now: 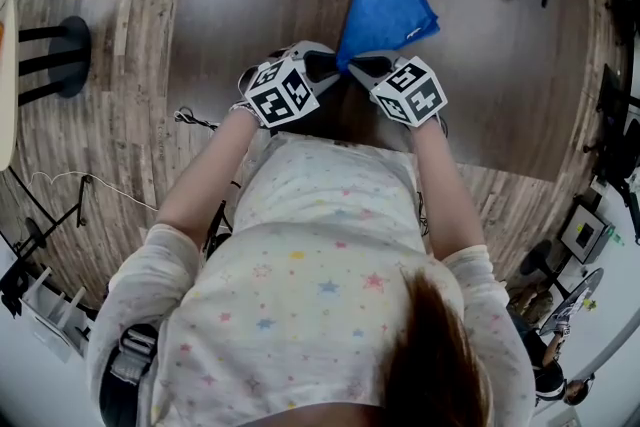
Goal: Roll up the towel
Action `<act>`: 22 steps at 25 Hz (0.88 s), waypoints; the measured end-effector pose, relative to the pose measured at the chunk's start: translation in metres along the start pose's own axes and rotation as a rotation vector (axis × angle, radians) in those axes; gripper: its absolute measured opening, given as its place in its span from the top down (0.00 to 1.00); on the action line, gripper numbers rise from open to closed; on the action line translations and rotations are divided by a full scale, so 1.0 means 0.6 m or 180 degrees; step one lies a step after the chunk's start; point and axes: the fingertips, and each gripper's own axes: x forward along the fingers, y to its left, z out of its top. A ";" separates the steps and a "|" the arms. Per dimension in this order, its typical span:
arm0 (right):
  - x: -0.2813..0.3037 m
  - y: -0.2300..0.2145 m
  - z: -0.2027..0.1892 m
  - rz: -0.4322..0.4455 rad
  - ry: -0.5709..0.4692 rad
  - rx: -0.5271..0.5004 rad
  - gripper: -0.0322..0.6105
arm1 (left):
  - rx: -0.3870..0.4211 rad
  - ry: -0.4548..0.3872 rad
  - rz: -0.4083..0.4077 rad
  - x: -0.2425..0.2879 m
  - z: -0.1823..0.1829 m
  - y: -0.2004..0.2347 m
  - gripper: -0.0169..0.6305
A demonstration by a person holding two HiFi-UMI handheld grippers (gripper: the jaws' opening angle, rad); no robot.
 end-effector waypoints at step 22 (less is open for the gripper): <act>-0.011 0.008 0.018 -0.0127 -0.0422 -0.0170 0.78 | -0.0415 0.0246 -0.0275 0.043 0.013 0.033 0.91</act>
